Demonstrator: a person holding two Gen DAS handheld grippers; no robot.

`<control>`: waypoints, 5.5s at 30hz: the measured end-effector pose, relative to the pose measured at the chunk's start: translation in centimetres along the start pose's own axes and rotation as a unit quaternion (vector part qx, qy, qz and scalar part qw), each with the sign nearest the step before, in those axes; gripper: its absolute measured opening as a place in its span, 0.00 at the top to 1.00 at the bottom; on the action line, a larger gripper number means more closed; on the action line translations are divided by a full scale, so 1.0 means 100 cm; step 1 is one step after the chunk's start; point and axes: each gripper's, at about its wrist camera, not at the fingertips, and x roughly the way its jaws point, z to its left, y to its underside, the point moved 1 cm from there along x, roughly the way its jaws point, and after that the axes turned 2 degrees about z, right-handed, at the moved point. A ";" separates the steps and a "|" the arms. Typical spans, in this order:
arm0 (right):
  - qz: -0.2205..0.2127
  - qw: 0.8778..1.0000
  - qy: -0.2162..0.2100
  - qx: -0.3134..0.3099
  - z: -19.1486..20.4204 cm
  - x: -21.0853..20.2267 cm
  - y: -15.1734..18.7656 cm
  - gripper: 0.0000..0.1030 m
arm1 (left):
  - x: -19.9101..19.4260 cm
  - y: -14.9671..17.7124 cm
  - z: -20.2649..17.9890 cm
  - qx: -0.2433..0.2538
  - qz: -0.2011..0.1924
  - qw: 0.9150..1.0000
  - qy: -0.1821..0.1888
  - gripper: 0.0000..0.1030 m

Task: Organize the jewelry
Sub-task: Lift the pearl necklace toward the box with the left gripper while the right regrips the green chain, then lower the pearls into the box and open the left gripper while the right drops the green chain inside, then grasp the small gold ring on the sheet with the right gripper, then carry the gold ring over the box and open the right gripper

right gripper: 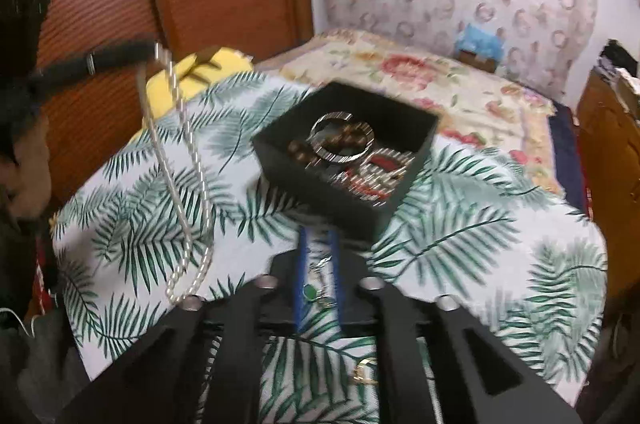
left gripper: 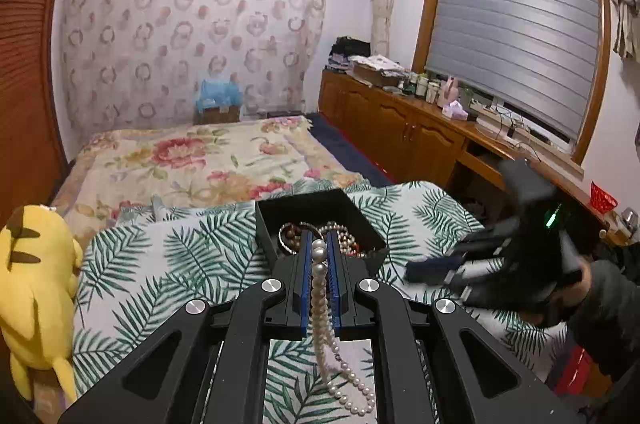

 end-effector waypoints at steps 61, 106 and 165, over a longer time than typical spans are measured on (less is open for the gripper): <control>-0.086 0.996 0.001 -0.035 -0.029 -0.037 -0.096 0.91 | 0.037 -0.110 -0.011 0.032 -0.042 0.999 -0.012 0.94; -0.034 0.995 0.054 0.082 -0.035 -0.031 0.054 0.70 | 0.082 0.019 -0.015 0.000 0.079 0.996 -0.044 0.14; -0.105 0.990 0.077 0.047 -0.022 -0.023 -0.034 0.46 | 0.042 0.033 0.013 -0.049 0.053 0.986 -0.149 0.08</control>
